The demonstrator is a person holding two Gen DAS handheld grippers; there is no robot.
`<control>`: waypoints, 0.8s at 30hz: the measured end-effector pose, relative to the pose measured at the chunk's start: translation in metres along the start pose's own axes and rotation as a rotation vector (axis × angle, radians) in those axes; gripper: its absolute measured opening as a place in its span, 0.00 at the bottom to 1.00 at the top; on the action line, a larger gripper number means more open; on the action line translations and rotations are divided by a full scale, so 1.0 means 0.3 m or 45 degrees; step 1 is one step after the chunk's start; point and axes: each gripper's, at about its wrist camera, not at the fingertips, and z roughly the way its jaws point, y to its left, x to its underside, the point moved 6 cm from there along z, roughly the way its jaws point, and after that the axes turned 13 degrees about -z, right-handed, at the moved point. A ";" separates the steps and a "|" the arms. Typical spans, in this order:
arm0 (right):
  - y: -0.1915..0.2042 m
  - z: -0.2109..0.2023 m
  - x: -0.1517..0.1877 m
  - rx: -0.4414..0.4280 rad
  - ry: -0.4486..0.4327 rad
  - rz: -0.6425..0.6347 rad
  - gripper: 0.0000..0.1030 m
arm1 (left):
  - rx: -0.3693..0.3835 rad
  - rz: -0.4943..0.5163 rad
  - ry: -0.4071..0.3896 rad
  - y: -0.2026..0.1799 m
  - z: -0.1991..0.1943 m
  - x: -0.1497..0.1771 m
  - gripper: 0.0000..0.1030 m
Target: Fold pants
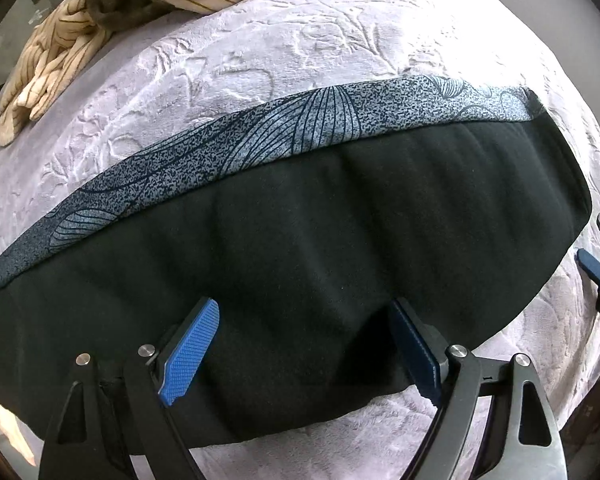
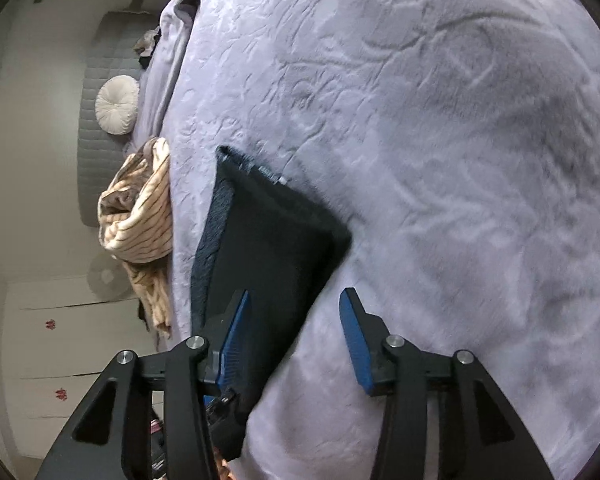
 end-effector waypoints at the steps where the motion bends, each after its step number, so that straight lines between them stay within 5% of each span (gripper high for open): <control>1: 0.010 0.007 0.006 -0.015 0.008 0.000 0.49 | -0.001 -0.002 0.003 0.000 0.000 0.001 0.86; 12: 0.055 0.106 0.043 0.025 0.087 -0.049 0.52 | 0.020 -0.034 0.019 0.068 0.029 -0.010 0.92; 24: 0.056 0.177 -0.012 -0.073 -0.030 -0.049 0.61 | 0.032 -0.032 0.012 0.076 0.025 0.005 0.92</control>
